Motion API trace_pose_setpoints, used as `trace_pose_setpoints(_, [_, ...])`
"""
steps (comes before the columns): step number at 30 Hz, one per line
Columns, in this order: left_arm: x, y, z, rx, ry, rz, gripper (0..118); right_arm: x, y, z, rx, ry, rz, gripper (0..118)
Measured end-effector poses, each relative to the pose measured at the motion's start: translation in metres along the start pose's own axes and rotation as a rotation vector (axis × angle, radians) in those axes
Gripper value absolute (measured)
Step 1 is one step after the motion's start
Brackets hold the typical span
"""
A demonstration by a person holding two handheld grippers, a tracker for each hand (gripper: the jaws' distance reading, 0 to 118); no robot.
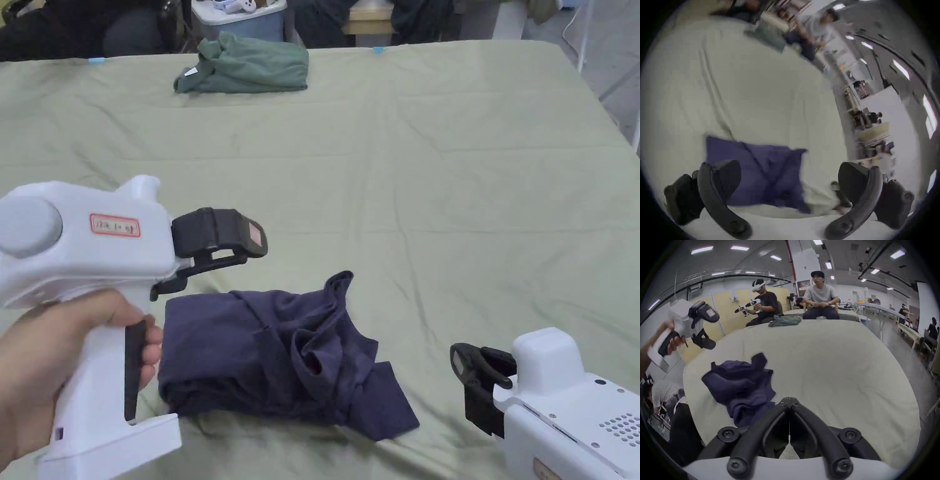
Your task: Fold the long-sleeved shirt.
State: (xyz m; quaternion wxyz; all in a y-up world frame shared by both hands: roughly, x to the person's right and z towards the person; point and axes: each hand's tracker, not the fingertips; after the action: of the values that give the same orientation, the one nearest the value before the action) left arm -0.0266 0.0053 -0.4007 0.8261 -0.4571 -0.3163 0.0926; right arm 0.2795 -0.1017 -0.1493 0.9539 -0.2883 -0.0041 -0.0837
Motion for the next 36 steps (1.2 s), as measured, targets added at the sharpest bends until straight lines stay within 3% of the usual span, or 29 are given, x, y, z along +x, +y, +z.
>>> trace_pose_setpoints(1, [-0.001, -0.012, -0.005, 0.034, 0.094, -0.111, 107, -0.002, -0.001, -0.001, -0.003, -0.002, -0.007, 10])
trace_pose_setpoints(2, [-0.001, -0.023, -0.024, -0.049, 0.157, -0.213, 97, -0.004, -0.002, 0.0, -0.008, 0.005, -0.017, 10])
trace_pose_setpoints(4, [0.008, -0.055, -0.055, -0.152, 0.13, -0.316, 62, -0.005, -0.006, 0.004, -0.015, 0.016, -0.027, 10])
trace_pose_setpoints(5, [0.02, -0.069, -0.073, -0.193, 0.136, -0.372, 6, -0.004, -0.009, 0.006, -0.02, 0.0, -0.025, 10])
trace_pose_setpoints(7, [0.033, -0.092, -0.103, -0.148, 0.151, -0.491, 10, 0.0, -0.013, 0.014, -0.033, -0.027, -0.02, 10])
trace_pose_setpoints(9, [0.051, -0.111, -0.126, -0.192, 0.292, -0.559, 10, 0.007, -0.018, 0.026, -0.03, -0.055, -0.032, 10])
trace_pose_setpoints(15, [0.121, -0.177, -0.133, 0.084, 0.341, -0.947, 9, 0.029, -0.031, 0.033, -0.055, -0.103, -0.085, 10])
trace_pose_setpoints(16, [0.12, -0.187, -0.145, 0.032, 0.296, -0.982, 7, 0.031, -0.032, 0.03, -0.061, -0.103, -0.091, 10])
trace_pose_setpoints(17, [0.114, -0.193, -0.163, -0.107, 0.307, -0.92, 7, 0.031, -0.032, 0.024, -0.071, -0.102, -0.095, 10])
trace_pose_setpoints(18, [0.107, -0.202, -0.171, -0.097, 0.396, -0.883, 7, 0.029, -0.03, 0.019, -0.077, -0.097, -0.092, 10])
trace_pose_setpoints(19, [0.113, -0.196, -0.157, 0.036, 0.362, -0.941, 7, 0.027, -0.027, 0.016, -0.08, -0.087, -0.085, 10])
trace_pose_setpoints(20, [0.114, -0.19, -0.153, 0.004, 0.35, -0.925, 7, 0.024, -0.022, 0.012, -0.077, -0.066, -0.066, 10])
trace_pose_setpoints(22, [0.108, -0.167, -0.137, -0.017, 0.257, -0.83, 7, 0.016, -0.006, -0.002, -0.066, -0.011, -0.024, 10])
trace_pose_setpoints(24, [0.087, -0.141, -0.097, 0.059, 0.164, -0.678, 7, 0.006, 0.019, -0.021, -0.038, 0.089, -0.053, 10])
trace_pose_setpoints(28, [0.018, -0.095, -0.032, 0.07, -0.002, -0.316, 7, -0.004, 0.06, -0.075, -0.064, 0.5, -0.344, 10])
trace_pose_setpoints(29, [-0.008, -0.085, -0.021, 0.072, -0.071, -0.183, 7, -0.008, 0.065, -0.096, -0.104, 0.526, -0.423, 10])
trace_pose_setpoints(31, [-0.053, -0.074, -0.006, 0.085, -0.075, -0.008, 8, -0.013, 0.066, -0.137, -0.259, 0.444, -0.468, 10])
trace_pose_setpoints(32, [-0.074, -0.067, 0.001, 0.084, -0.058, 0.031, 8, -0.014, 0.062, -0.157, -0.355, 0.419, -0.454, 10])
trace_pose_setpoints(34, [-0.103, -0.056, 0.012, 0.062, -0.086, 0.027, 10, -0.022, 0.038, -0.192, -0.603, 0.298, -0.344, 10])
trace_pose_setpoints(35, [-0.123, -0.048, 0.015, 0.025, -0.153, 0.064, 22, -0.018, 0.024, -0.196, -0.672, 0.285, -0.326, 10])
trace_pose_setpoints(36, [-0.145, -0.04, 0.011, 0.0, -0.231, 0.132, 53, -0.012, 0.02, -0.191, -0.519, 0.379, -0.395, 10])
